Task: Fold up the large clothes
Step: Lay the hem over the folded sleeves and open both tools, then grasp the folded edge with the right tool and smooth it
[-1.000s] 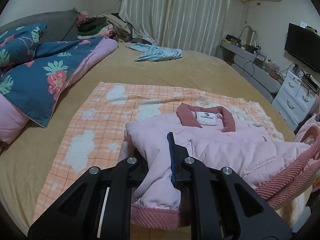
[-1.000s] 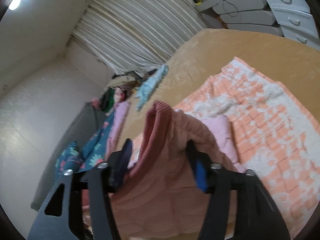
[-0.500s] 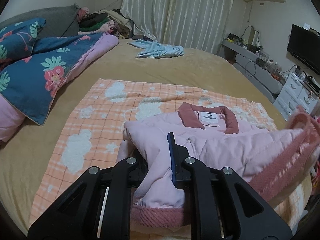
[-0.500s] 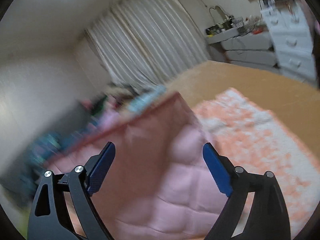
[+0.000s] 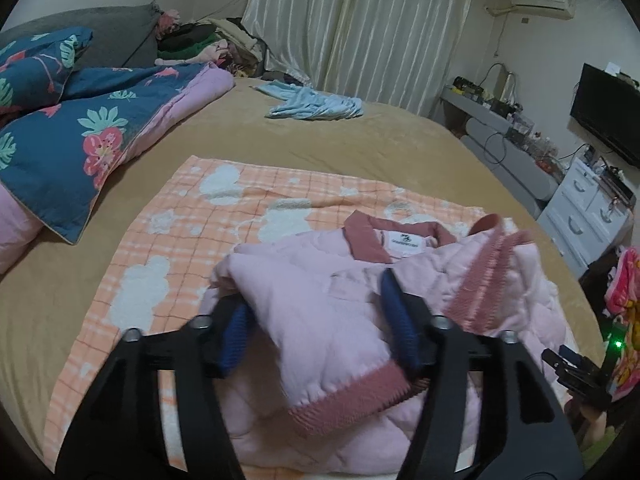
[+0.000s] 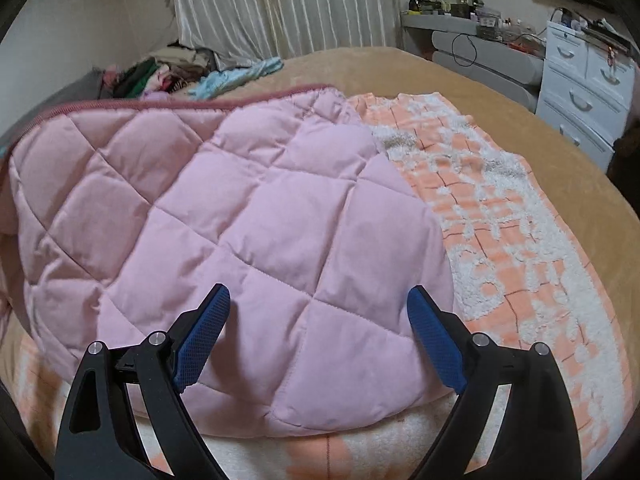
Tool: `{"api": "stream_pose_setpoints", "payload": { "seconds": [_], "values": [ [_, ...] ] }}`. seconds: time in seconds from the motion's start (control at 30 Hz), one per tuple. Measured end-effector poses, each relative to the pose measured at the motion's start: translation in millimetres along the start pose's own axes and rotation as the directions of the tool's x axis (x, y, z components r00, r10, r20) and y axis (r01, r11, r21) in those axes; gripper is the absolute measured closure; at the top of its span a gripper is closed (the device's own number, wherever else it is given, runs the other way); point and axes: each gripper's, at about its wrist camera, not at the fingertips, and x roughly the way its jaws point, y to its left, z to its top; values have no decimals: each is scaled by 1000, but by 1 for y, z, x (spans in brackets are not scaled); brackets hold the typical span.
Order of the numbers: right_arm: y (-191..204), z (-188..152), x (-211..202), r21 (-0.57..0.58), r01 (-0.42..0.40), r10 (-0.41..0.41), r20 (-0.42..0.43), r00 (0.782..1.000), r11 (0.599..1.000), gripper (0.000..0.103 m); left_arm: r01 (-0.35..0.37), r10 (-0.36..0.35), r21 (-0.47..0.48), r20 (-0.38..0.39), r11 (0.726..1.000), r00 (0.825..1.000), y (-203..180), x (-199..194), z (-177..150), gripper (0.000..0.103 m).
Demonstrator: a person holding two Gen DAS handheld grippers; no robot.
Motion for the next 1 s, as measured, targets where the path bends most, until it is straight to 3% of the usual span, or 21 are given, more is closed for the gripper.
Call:
{"api": "stream_pose_setpoints", "payload": {
  "seconds": [0.23,0.37,0.43,0.57,0.73,0.93,1.0],
  "values": [
    [-1,3,-28,-1,-6,6,94,996,1000,13,-21,19,30,72,999,997,-9,-27,2,17],
    [0,4,-49,-31,10,-5,151,989,999,10,-60,53,43,136,997,989,-4,-48,1,10],
    [-1,4,-53,-44,31,-24,166,986,999,9,-112,104,51,145,992,984,6,-48,-6,10],
    [-10,3,-50,-32,70,-65,149,987,997,9,-155,154,22,60,988,986,41,-19,-32,9],
    [-26,1,-27,0,68,-68,89,994,998,9,-92,81,-77,-133,993,988,81,34,-77,9],
    [-30,0,7,-32,34,-33,21,999,999,9,-4,-16,-126,-159,992,987,84,56,-100,10],
    [-27,-1,15,-55,38,-37,11,999,998,10,-5,-11,-97,-160,995,987,77,58,-100,31]
  ]
}}
